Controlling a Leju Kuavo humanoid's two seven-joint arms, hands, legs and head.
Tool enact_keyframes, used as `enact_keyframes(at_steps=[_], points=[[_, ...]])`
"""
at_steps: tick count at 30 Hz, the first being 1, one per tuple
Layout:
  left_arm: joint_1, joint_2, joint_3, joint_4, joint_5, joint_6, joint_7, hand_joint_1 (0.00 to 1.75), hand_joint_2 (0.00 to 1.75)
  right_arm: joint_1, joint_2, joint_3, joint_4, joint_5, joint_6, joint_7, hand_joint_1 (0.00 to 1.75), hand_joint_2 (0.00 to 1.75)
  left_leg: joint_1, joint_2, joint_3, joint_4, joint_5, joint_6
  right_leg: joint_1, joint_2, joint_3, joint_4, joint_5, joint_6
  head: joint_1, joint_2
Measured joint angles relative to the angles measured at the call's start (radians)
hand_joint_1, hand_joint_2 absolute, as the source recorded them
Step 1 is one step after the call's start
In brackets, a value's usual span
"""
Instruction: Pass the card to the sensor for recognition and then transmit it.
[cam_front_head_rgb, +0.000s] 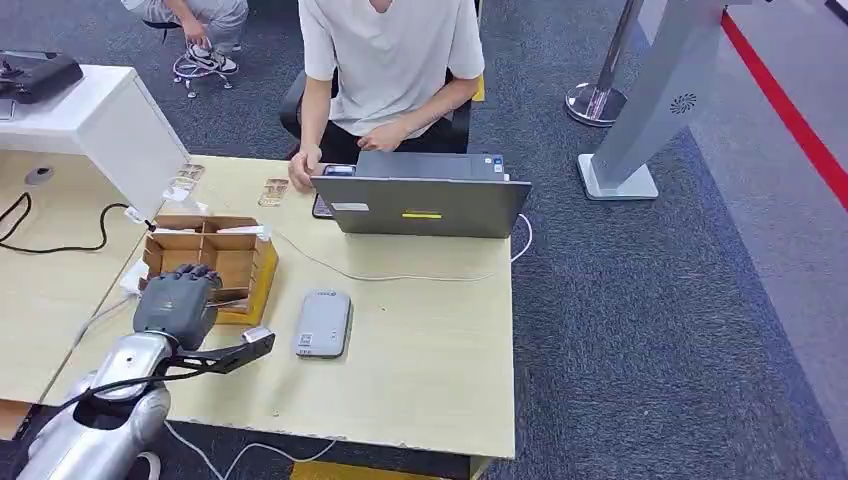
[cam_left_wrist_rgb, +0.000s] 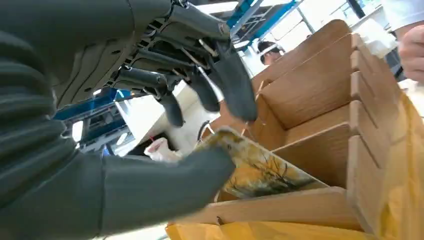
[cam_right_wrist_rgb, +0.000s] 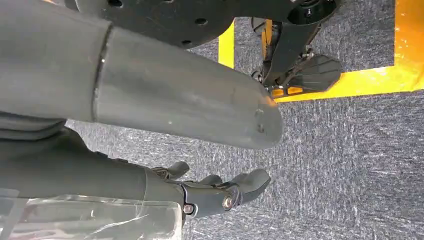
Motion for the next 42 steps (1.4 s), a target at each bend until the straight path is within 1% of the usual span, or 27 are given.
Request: enact_keyframes(at_steps=[13,14,18,22,26,28,31,33,35,37,39,41,42], points=[[-0.004,0.0,0.0,0.015,0.04,-0.022,-0.018,1.75,1.75,0.0,0.0,-0.008,0.0,0.007,0.0,0.0,0.0,0.0,0.0,0.0,0.0,0.0,0.0,0.0,0.0,0.0,0.0,0.0,0.0,0.0,0.0,0.0],[-0.004,0.0,0.0,0.015,0.042,-0.014,-0.018,1.75,1.75,0.0,0.0,-0.008,0.0,0.008,0.0,0.0,0.0,0.0,0.0,0.0,0.0,0.0,0.0,0.0,0.0,0.0,0.0,0.0,0.0,0.0,0.0,0.0],[-0.001,-0.007,0.0,0.013,0.041,0.06,-0.027,1.75,1.75,-0.001,0.0,-0.014,0.0,0.008,0.0,-0.005,0.0,0.0,0.0,0.0,0.0,0.0,0.0,0.0,0.0,0.0,0.0,0.0,0.0,0.0,0.0,0.0],[0.01,-0.01,0.0,-0.014,0.042,0.08,-0.035,1.75,1.75,0.0,0.0,-0.019,0.0,0.007,0.0,-0.007,0.0,0.0,0.0,0.0,0.0,0.0,0.0,0.0,0.0,0.0,0.0,0.0,0.0,0.0,0.0,0.0],[0.036,-0.009,0.0,-0.104,0.048,0.143,-0.069,1.75,1.75,0.0,0.0,-0.027,0.0,-0.002,-0.001,-0.016,0.0,0.0,0.0,0.0,0.0,0.0,0.0,0.0,0.0,0.0,0.0,0.0,0.0,0.0,0.0,0.0],[0.05,-0.005,0.0,-0.18,0.057,0.164,-0.09,1.75,1.75,0.0,0.0,-0.037,0.0,-0.011,-0.001,-0.019,0.0,0.0,0.0,0.0,0.0,0.0,0.0,0.0,0.0,0.0,0.0,0.0,0.0,0.0,0.0,0.0],[0.07,0.01,-0.001,-0.28,0.064,0.17,-0.107,1.75,1.75,0.001,0.0,-0.048,0.0,-0.019,-0.01,-0.026,0.0,0.0,0.0,0.0,0.0,0.0,0.0,0.0,0.0,0.0,0.0,0.0,0.0,0.0,0.0,0.0],[0.077,0.019,-0.001,-0.32,0.067,0.18,-0.116,1.75,1.75,0.003,0.001,-0.054,0.0,-0.021,-0.019,-0.027,0.0,0.0,0.0,0.0,0.0,0.0,0.0,0.0,0.0,0.0,0.0,0.0,0.0,0.0,0.0,0.0],[0.086,0.031,-0.001,-0.37,0.082,0.203,-0.129,1.75,1.75,0.003,0.005,-0.06,0.0,-0.024,-0.026,-0.032,0.0,0.0,0.001,0.0,0.0,0.0,0.0,0.0,0.0,0.0,0.0,0.0,0.0,0.0,0.0,0.0],[0.068,0.042,-0.001,-0.424,0.123,0.24,-0.147,1.75,1.75,0.005,0.007,-0.067,0.0,-0.019,-0.027,-0.034,0.0,0.0,0.001,-0.001,0.0,0.0,0.0,0.0,0.001,-0.001,-0.003,0.0,0.0,0.0,0.0,0.0],[0.005,0.04,-0.001,-0.441,0.139,0.251,-0.153,1.75,1.75,0.004,0.009,-0.067,0.0,0.003,-0.023,-0.033,0.0,0.0,0.001,-0.005,-0.001,0.0,0.001,0.0,0.001,-0.004,-0.001,0.0,0.0,0.0,0.0,0.0],[-0.095,0.04,0.0,-0.422,0.074,0.27,-0.135,1.75,1.75,-0.001,0.009,-0.064,0.0,0.036,-0.011,-0.031,0.0,0.0,0.001,-0.005,-0.001,0.0,0.002,-0.001,0.001,-0.005,-0.001,0.0,0.0,0.0,0.001,0.0],[-0.16,0.039,0.0,-0.373,0.018,0.316,-0.123,1.75,1.75,-0.003,0.009,-0.058,0.0,0.058,-0.002,-0.024,0.0,0.0,0.001,-0.005,-0.001,0.0,0.002,-0.001,0.001,-0.005,-0.001,0.0,0.001,0.0,0.0,0.0]])
